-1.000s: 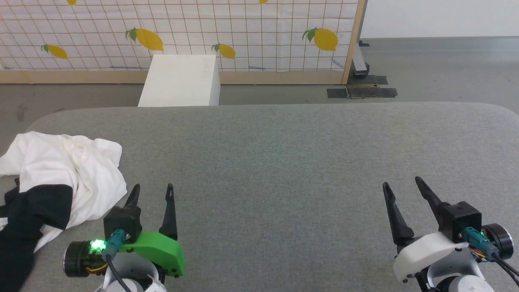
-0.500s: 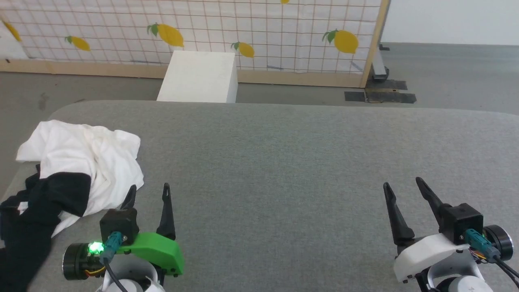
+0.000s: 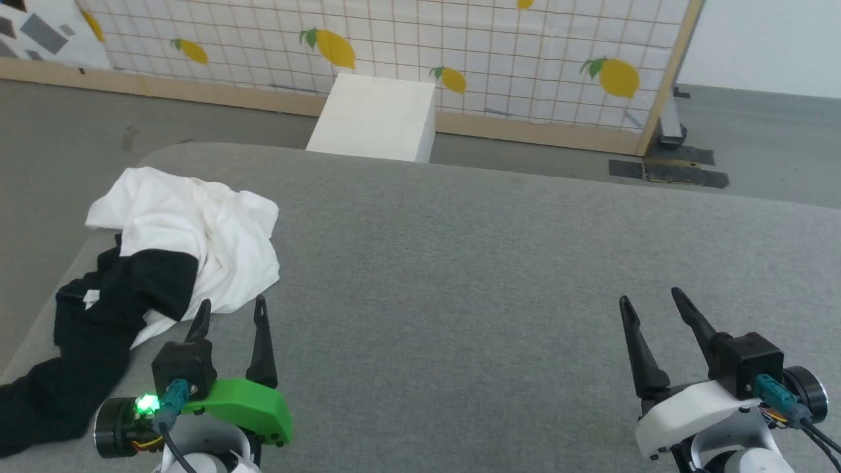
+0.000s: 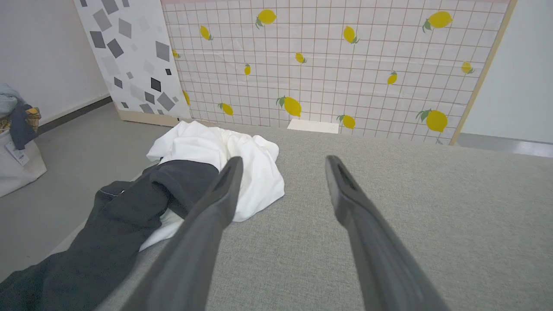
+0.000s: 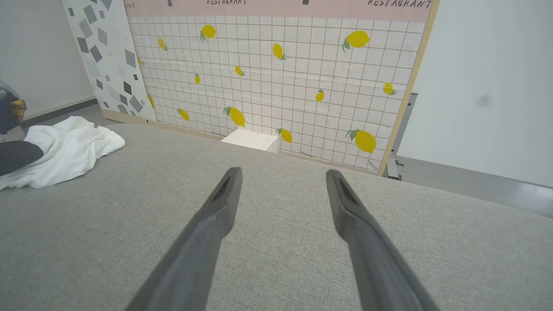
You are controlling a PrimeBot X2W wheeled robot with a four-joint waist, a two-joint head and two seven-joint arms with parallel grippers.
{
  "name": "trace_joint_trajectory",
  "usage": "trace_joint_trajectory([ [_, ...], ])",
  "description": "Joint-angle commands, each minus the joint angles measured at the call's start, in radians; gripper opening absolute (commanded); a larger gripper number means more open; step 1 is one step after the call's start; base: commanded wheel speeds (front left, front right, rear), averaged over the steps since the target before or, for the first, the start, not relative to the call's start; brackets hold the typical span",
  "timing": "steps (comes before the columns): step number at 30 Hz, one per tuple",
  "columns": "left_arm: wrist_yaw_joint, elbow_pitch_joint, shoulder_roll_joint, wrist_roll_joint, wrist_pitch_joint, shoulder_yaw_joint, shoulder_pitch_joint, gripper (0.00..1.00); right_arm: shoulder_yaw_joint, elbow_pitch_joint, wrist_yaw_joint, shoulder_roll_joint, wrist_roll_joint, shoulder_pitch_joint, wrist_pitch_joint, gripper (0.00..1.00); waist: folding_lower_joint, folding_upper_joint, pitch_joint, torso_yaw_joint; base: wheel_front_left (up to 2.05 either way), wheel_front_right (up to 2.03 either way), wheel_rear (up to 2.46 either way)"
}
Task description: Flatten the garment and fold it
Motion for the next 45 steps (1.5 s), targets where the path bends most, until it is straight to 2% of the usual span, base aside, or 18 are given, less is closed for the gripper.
trace_joint_trajectory([
  [1, 0.010, 0.003, 0.007, -0.019, -0.011, 0.004, 0.014, 1.00, 0.002, 0.006, -0.001, 0.001, 0.009, -0.009, -0.009, 1.00, 0.0000, 0.0000, -0.001, 0.021, 0.00, 0.00, 0.00],
  [45, 0.070, 0.057, 0.015, -0.085, -0.102, 0.010, 0.025, 1.00, 0.014, 0.042, -0.001, 0.001, 0.011, -0.025, -0.078, 1.00, 0.0000, 0.0000, 0.007, 0.245, 0.00, 0.00, 0.00],
])
